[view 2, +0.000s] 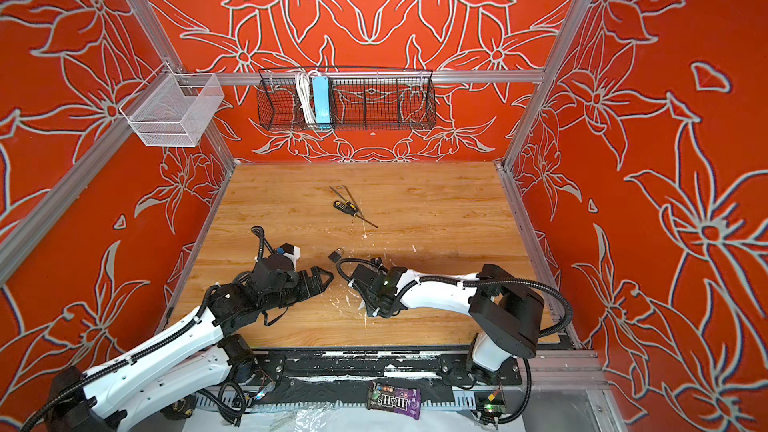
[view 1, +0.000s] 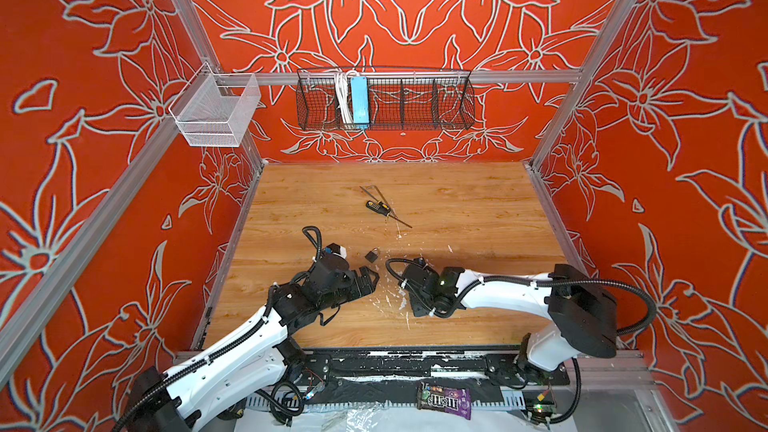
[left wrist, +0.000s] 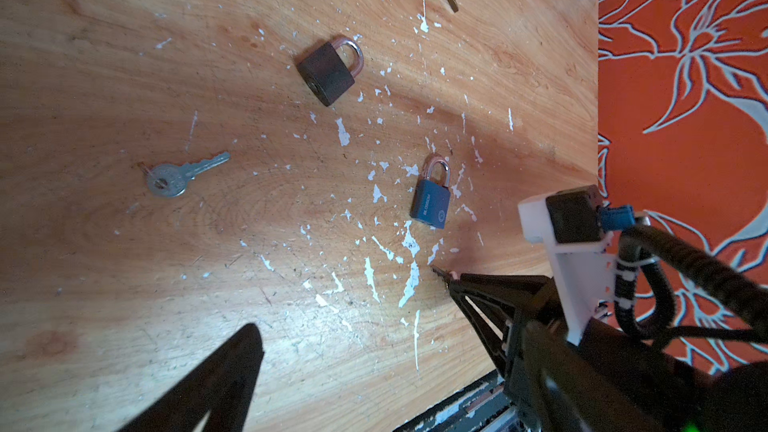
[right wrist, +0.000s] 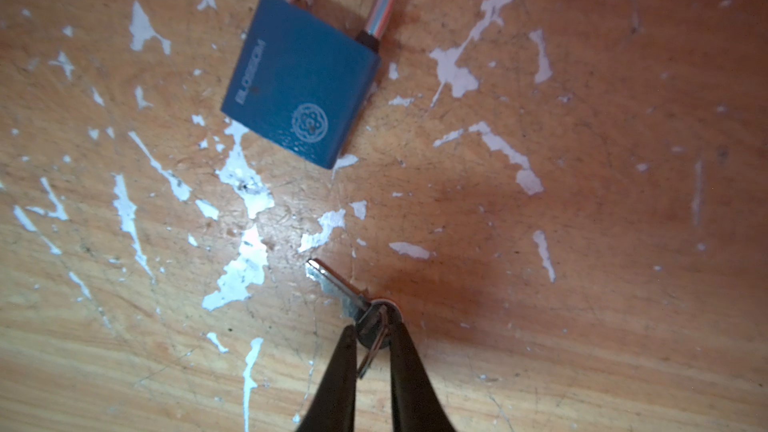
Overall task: Unlock with the key
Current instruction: 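Lift the silver key with the right gripper while the left gripper moves toward it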
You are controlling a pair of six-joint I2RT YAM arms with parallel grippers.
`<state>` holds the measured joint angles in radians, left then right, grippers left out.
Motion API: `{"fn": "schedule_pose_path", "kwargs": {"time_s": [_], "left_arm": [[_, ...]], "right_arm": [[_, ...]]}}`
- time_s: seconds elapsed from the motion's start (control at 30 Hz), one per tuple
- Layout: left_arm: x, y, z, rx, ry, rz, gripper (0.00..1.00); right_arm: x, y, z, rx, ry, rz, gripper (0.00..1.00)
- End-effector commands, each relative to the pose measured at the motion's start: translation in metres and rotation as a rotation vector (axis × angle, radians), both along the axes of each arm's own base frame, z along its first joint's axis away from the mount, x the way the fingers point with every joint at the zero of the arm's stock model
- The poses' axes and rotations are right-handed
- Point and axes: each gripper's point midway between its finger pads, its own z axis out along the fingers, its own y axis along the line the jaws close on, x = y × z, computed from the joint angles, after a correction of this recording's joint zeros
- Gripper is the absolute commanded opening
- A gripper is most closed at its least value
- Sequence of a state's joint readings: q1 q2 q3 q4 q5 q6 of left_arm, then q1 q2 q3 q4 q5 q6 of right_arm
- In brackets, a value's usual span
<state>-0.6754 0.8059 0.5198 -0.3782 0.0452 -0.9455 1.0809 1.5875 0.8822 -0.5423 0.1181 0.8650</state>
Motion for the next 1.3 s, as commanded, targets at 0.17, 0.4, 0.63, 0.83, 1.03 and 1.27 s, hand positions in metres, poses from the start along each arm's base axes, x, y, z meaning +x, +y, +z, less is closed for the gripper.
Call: {"fn": "schedule_pose_path", "kwargs": {"time_s": [0.17, 0.4, 0.63, 0.83, 1.03, 1.27], "left_arm": [[0.005, -0.009, 0.013, -0.026, -0.026, -0.019, 0.97], [0.006, -0.013, 0.02, -0.04, -0.032, -0.027, 0.97], [0.01, -0.02, 0.028, -0.086, -0.039, -0.023, 0.98], [0.014, -0.032, 0.035, -0.139, -0.046, -0.026, 0.98], [0.017, -0.041, 0.04, -0.156, -0.074, -0.01, 0.97], [0.019, -0.055, 0.042, -0.13, -0.109, -0.013, 0.98]], "right_arm": [[-0.005, -0.015, -0.004, -0.036, -0.007, -0.013, 0.14], [-0.007, -0.01, -0.006, 0.007, 0.007, -0.004, 0.07], [-0.007, 0.0, 0.001, 0.09, 0.0, 0.009, 0.0], [-0.003, 0.012, 0.011, 0.221, -0.002, -0.02, 0.0], [0.006, 0.014, 0.031, 0.32, -0.029, -0.068, 0.0], [0.019, 0.019, 0.064, 0.444, -0.058, -0.1, 0.0]]}}
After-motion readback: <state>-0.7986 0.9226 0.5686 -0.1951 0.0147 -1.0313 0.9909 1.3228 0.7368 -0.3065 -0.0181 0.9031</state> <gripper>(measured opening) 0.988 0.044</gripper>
